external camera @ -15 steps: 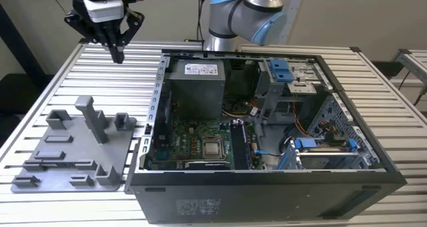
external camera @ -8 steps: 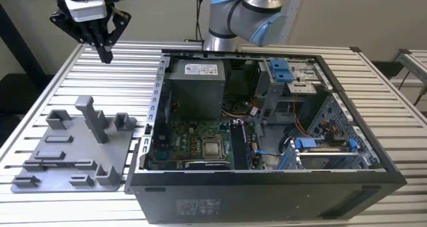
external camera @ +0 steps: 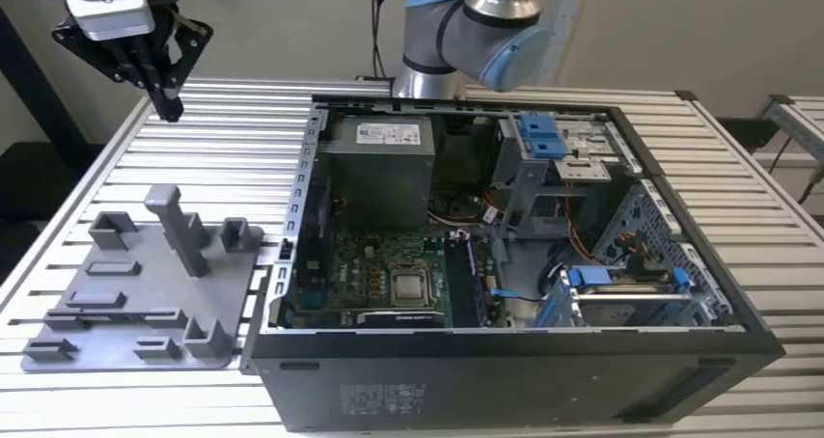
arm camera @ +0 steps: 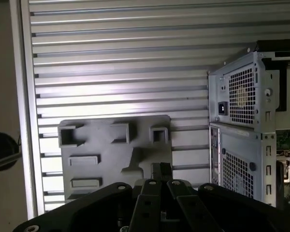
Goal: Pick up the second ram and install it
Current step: 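Reach for the second ram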
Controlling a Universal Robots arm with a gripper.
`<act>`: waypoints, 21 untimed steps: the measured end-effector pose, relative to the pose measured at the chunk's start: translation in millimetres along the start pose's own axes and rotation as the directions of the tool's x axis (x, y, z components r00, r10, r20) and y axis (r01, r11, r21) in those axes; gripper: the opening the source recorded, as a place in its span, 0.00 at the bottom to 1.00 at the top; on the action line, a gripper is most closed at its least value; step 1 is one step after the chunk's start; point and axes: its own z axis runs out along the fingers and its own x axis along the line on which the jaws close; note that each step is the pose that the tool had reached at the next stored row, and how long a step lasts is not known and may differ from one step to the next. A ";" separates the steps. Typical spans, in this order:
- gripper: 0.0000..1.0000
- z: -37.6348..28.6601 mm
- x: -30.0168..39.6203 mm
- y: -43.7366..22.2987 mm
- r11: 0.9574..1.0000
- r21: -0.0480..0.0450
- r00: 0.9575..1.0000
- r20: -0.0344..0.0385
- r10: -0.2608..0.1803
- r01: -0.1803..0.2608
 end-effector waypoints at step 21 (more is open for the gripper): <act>0.11 -0.8 64.7 -4.2 1.000 0.000 1.000 0.000 -0.002 0.002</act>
